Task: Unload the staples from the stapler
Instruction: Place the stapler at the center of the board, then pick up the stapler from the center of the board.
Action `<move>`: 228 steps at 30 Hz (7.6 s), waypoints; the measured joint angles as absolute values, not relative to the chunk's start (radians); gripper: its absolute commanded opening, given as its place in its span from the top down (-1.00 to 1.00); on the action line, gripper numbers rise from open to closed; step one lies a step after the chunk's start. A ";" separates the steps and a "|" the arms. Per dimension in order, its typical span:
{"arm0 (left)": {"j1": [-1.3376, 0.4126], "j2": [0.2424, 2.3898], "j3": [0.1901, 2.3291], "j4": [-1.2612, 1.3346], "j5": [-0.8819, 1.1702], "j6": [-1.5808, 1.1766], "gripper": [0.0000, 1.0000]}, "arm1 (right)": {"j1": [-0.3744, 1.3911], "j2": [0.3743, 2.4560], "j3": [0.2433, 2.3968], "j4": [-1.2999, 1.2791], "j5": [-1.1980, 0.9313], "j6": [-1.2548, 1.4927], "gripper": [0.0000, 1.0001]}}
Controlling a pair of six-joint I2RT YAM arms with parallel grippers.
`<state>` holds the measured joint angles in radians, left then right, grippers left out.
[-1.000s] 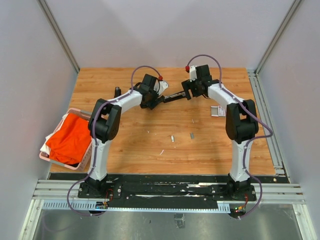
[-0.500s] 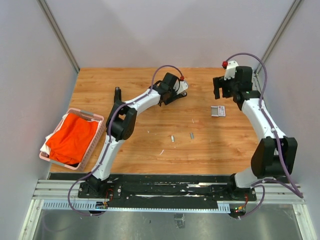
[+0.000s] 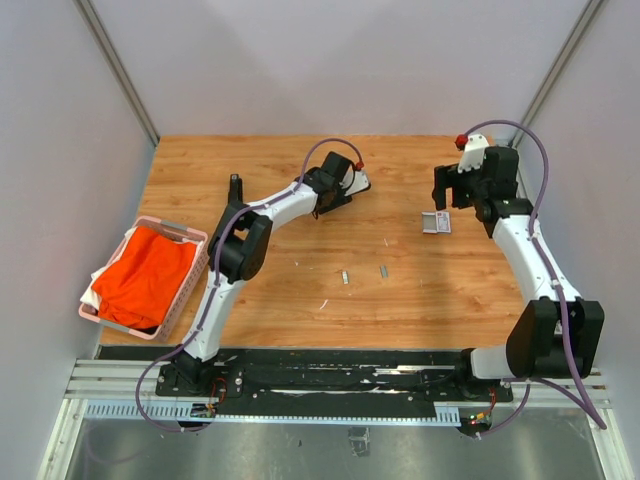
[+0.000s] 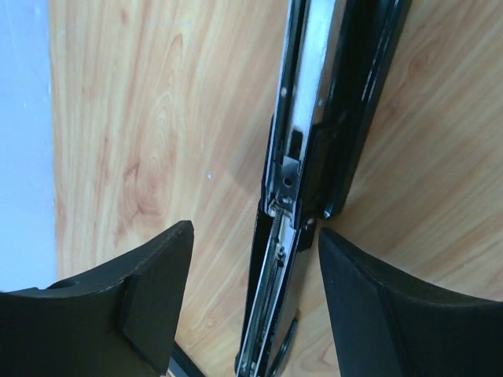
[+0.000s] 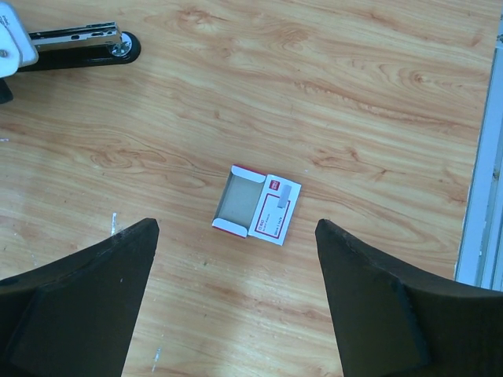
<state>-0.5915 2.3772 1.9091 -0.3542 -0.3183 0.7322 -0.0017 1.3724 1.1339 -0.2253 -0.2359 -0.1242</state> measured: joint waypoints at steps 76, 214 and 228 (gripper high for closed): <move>-0.141 1.985 1.312 0.005 -0.399 1.291 -0.96 | -0.023 1.307 1.035 -0.161 -0.425 -0.067 -0.68; -0.475 2.149 1.740 -0.702 0.124 1.045 0.54 | -0.029 1.412 1.031 -0.101 -0.567 -0.016 -0.60; -0.704 2.152 1.770 -0.600 0.087 0.659 0.60 | -0.019 1.617 1.090 -0.079 -0.675 0.199 -0.34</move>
<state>-0.7036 2.1517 1.7699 -0.5999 0.0868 0.6586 -0.0189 1.6173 1.0904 -0.0792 -0.6746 0.1993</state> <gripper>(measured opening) 0.388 0.699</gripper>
